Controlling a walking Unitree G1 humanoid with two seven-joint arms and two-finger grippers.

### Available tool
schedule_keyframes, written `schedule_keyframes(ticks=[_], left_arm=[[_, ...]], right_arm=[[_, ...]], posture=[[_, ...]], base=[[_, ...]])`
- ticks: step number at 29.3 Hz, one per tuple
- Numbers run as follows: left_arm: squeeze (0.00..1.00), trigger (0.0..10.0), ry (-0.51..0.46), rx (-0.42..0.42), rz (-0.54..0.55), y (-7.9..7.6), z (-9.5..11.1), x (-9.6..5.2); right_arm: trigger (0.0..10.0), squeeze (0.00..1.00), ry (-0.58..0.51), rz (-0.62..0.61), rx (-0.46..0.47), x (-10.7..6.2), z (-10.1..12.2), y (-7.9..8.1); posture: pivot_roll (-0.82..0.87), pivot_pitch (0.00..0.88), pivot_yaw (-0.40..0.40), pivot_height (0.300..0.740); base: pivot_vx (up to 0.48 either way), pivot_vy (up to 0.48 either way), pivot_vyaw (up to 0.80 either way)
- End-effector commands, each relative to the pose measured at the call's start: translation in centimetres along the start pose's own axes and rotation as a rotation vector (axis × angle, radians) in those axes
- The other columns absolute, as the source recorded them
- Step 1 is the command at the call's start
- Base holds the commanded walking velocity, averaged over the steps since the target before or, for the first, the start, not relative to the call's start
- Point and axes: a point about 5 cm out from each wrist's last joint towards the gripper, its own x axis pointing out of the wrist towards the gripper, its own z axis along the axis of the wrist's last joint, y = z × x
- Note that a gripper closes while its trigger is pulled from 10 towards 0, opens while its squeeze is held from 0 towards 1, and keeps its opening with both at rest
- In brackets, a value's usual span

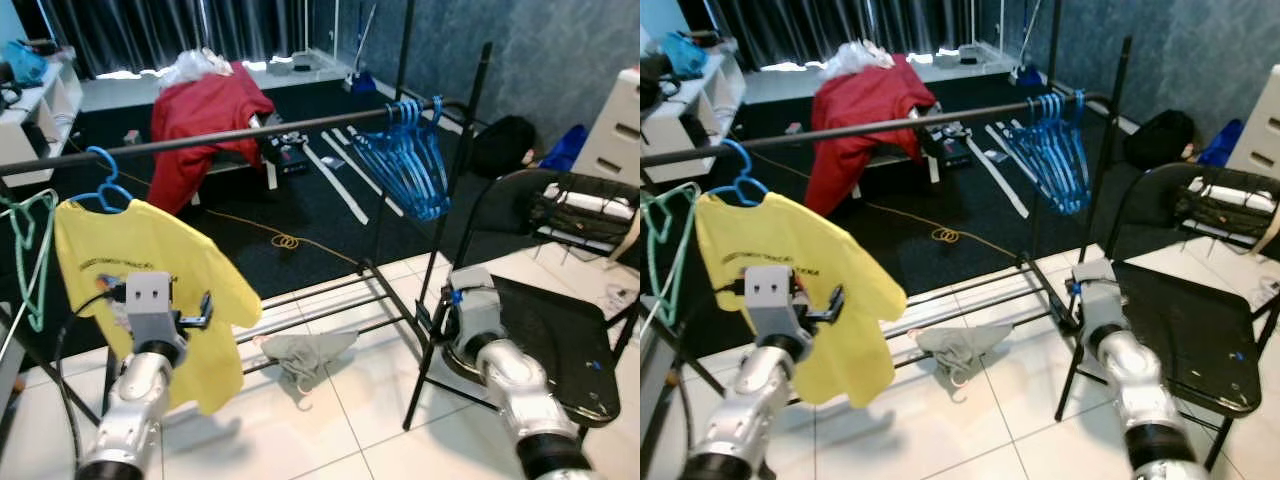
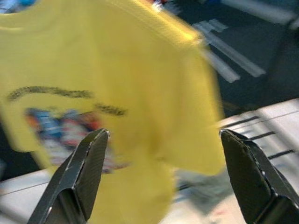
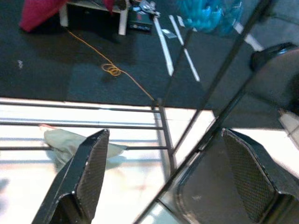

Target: Hang hanger

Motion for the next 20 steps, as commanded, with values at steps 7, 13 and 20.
schedule_keyframes(ticks=[7, 13, 20], left_arm=[[0.00, 10.0, 0.059, 0.079, 0.014, 0.2, 0.2, 0.2], [0.00, 10.0, 0.095, 0.062, 0.003, -0.7, 0.4, -0.3], [0.00, 10.0, 0.133, -0.001, 0.025, -1.2, 0.0, -0.7]], right_arm=[[10.0, 0.00, -0.025, 0.057, 0.055, 1.0, 2.6, 0.3], [10.0, 0.00, -0.069, 0.072, 0.066, 1.7, 3.7, 0.9], [10.0, 0.00, -0.087, 0.126, 0.055, 1.7, 4.9, 1.8]], posture=[[-0.11, 0.000, 0.025, 0.740], [-0.11, 0.000, 0.022, 0.740], [-0.11, 0.000, 0.017, 0.740]], base=[[0.000, 0.000, 0.00], [0.000, -0.160, 0.00], [0.000, -0.474, 0.00]])
